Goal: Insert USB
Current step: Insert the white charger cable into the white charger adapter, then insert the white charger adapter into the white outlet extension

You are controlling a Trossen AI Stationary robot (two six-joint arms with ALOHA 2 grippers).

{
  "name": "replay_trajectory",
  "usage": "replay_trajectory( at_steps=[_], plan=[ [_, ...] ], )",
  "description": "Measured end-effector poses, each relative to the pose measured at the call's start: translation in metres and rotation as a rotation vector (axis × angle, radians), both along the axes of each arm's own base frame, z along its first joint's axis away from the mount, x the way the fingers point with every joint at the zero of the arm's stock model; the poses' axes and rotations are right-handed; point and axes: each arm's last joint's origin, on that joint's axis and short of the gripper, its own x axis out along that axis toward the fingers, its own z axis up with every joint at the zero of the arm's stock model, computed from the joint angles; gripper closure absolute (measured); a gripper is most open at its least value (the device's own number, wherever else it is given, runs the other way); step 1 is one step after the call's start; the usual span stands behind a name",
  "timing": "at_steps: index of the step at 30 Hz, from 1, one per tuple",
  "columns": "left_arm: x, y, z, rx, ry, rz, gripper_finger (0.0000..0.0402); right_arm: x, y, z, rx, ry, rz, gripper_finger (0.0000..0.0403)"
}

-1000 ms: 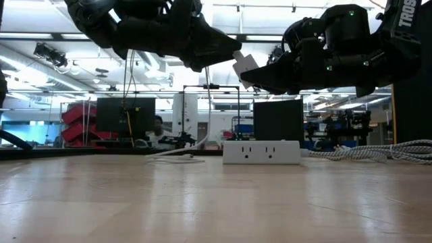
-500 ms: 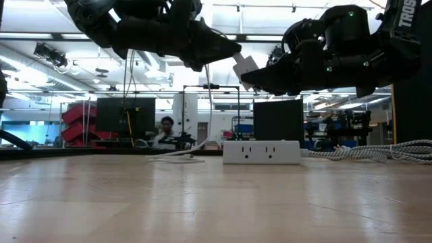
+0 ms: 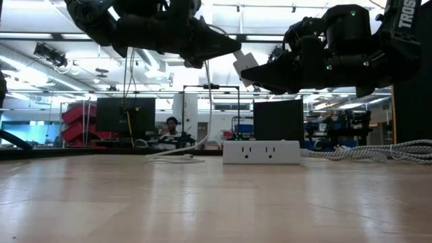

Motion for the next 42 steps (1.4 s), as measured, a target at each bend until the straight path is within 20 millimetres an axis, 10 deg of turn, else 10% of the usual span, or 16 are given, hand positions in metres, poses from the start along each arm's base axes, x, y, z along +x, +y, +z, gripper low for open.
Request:
replay_trajectory(
  at_steps=[18,42],
  plan=[
    [0.005,0.007,-0.013,-0.035,0.024,-0.017,0.0392,0.003,0.000,-0.002,0.002,0.028,0.002,0.0333],
    [-0.006,0.007,0.004,-0.030,0.022,-0.002,0.0218,0.004,-0.001,0.002,-0.002,0.014,-0.002,0.0334]
  ],
)
